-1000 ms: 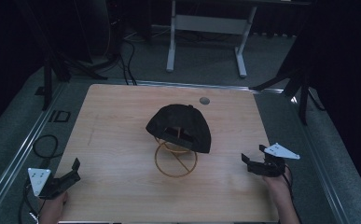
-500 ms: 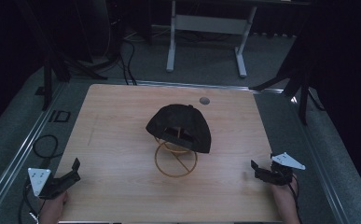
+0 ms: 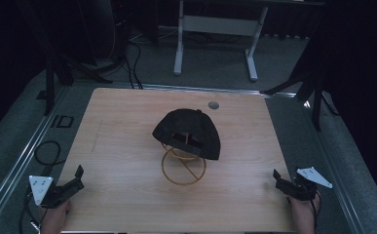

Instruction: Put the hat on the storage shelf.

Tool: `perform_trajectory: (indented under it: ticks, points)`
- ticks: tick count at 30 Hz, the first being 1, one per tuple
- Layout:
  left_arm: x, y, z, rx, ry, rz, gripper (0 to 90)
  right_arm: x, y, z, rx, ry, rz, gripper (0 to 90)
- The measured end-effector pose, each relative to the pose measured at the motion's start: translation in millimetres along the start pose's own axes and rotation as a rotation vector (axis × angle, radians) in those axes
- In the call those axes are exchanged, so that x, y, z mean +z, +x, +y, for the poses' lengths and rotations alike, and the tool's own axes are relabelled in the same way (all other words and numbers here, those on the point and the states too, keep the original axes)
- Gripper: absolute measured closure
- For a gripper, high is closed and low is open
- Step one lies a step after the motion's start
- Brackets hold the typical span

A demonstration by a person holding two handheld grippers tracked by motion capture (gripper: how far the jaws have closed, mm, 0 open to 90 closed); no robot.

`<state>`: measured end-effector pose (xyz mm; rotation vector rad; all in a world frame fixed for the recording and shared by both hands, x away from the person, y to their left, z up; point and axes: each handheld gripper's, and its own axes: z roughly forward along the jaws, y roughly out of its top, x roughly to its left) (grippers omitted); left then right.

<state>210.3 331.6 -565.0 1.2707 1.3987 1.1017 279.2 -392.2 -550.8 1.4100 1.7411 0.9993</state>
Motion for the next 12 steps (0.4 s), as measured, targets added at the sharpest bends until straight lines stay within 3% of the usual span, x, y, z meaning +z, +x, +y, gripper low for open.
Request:
perform_trajectory:
  ticks: [12]
  points:
    - [-0.1, 0.6, 0.0, -0.006, -0.001, -0.002, 0.6, 0.7, -0.3, -3.4, -0.016, -0.007, -0.03, 12.2]
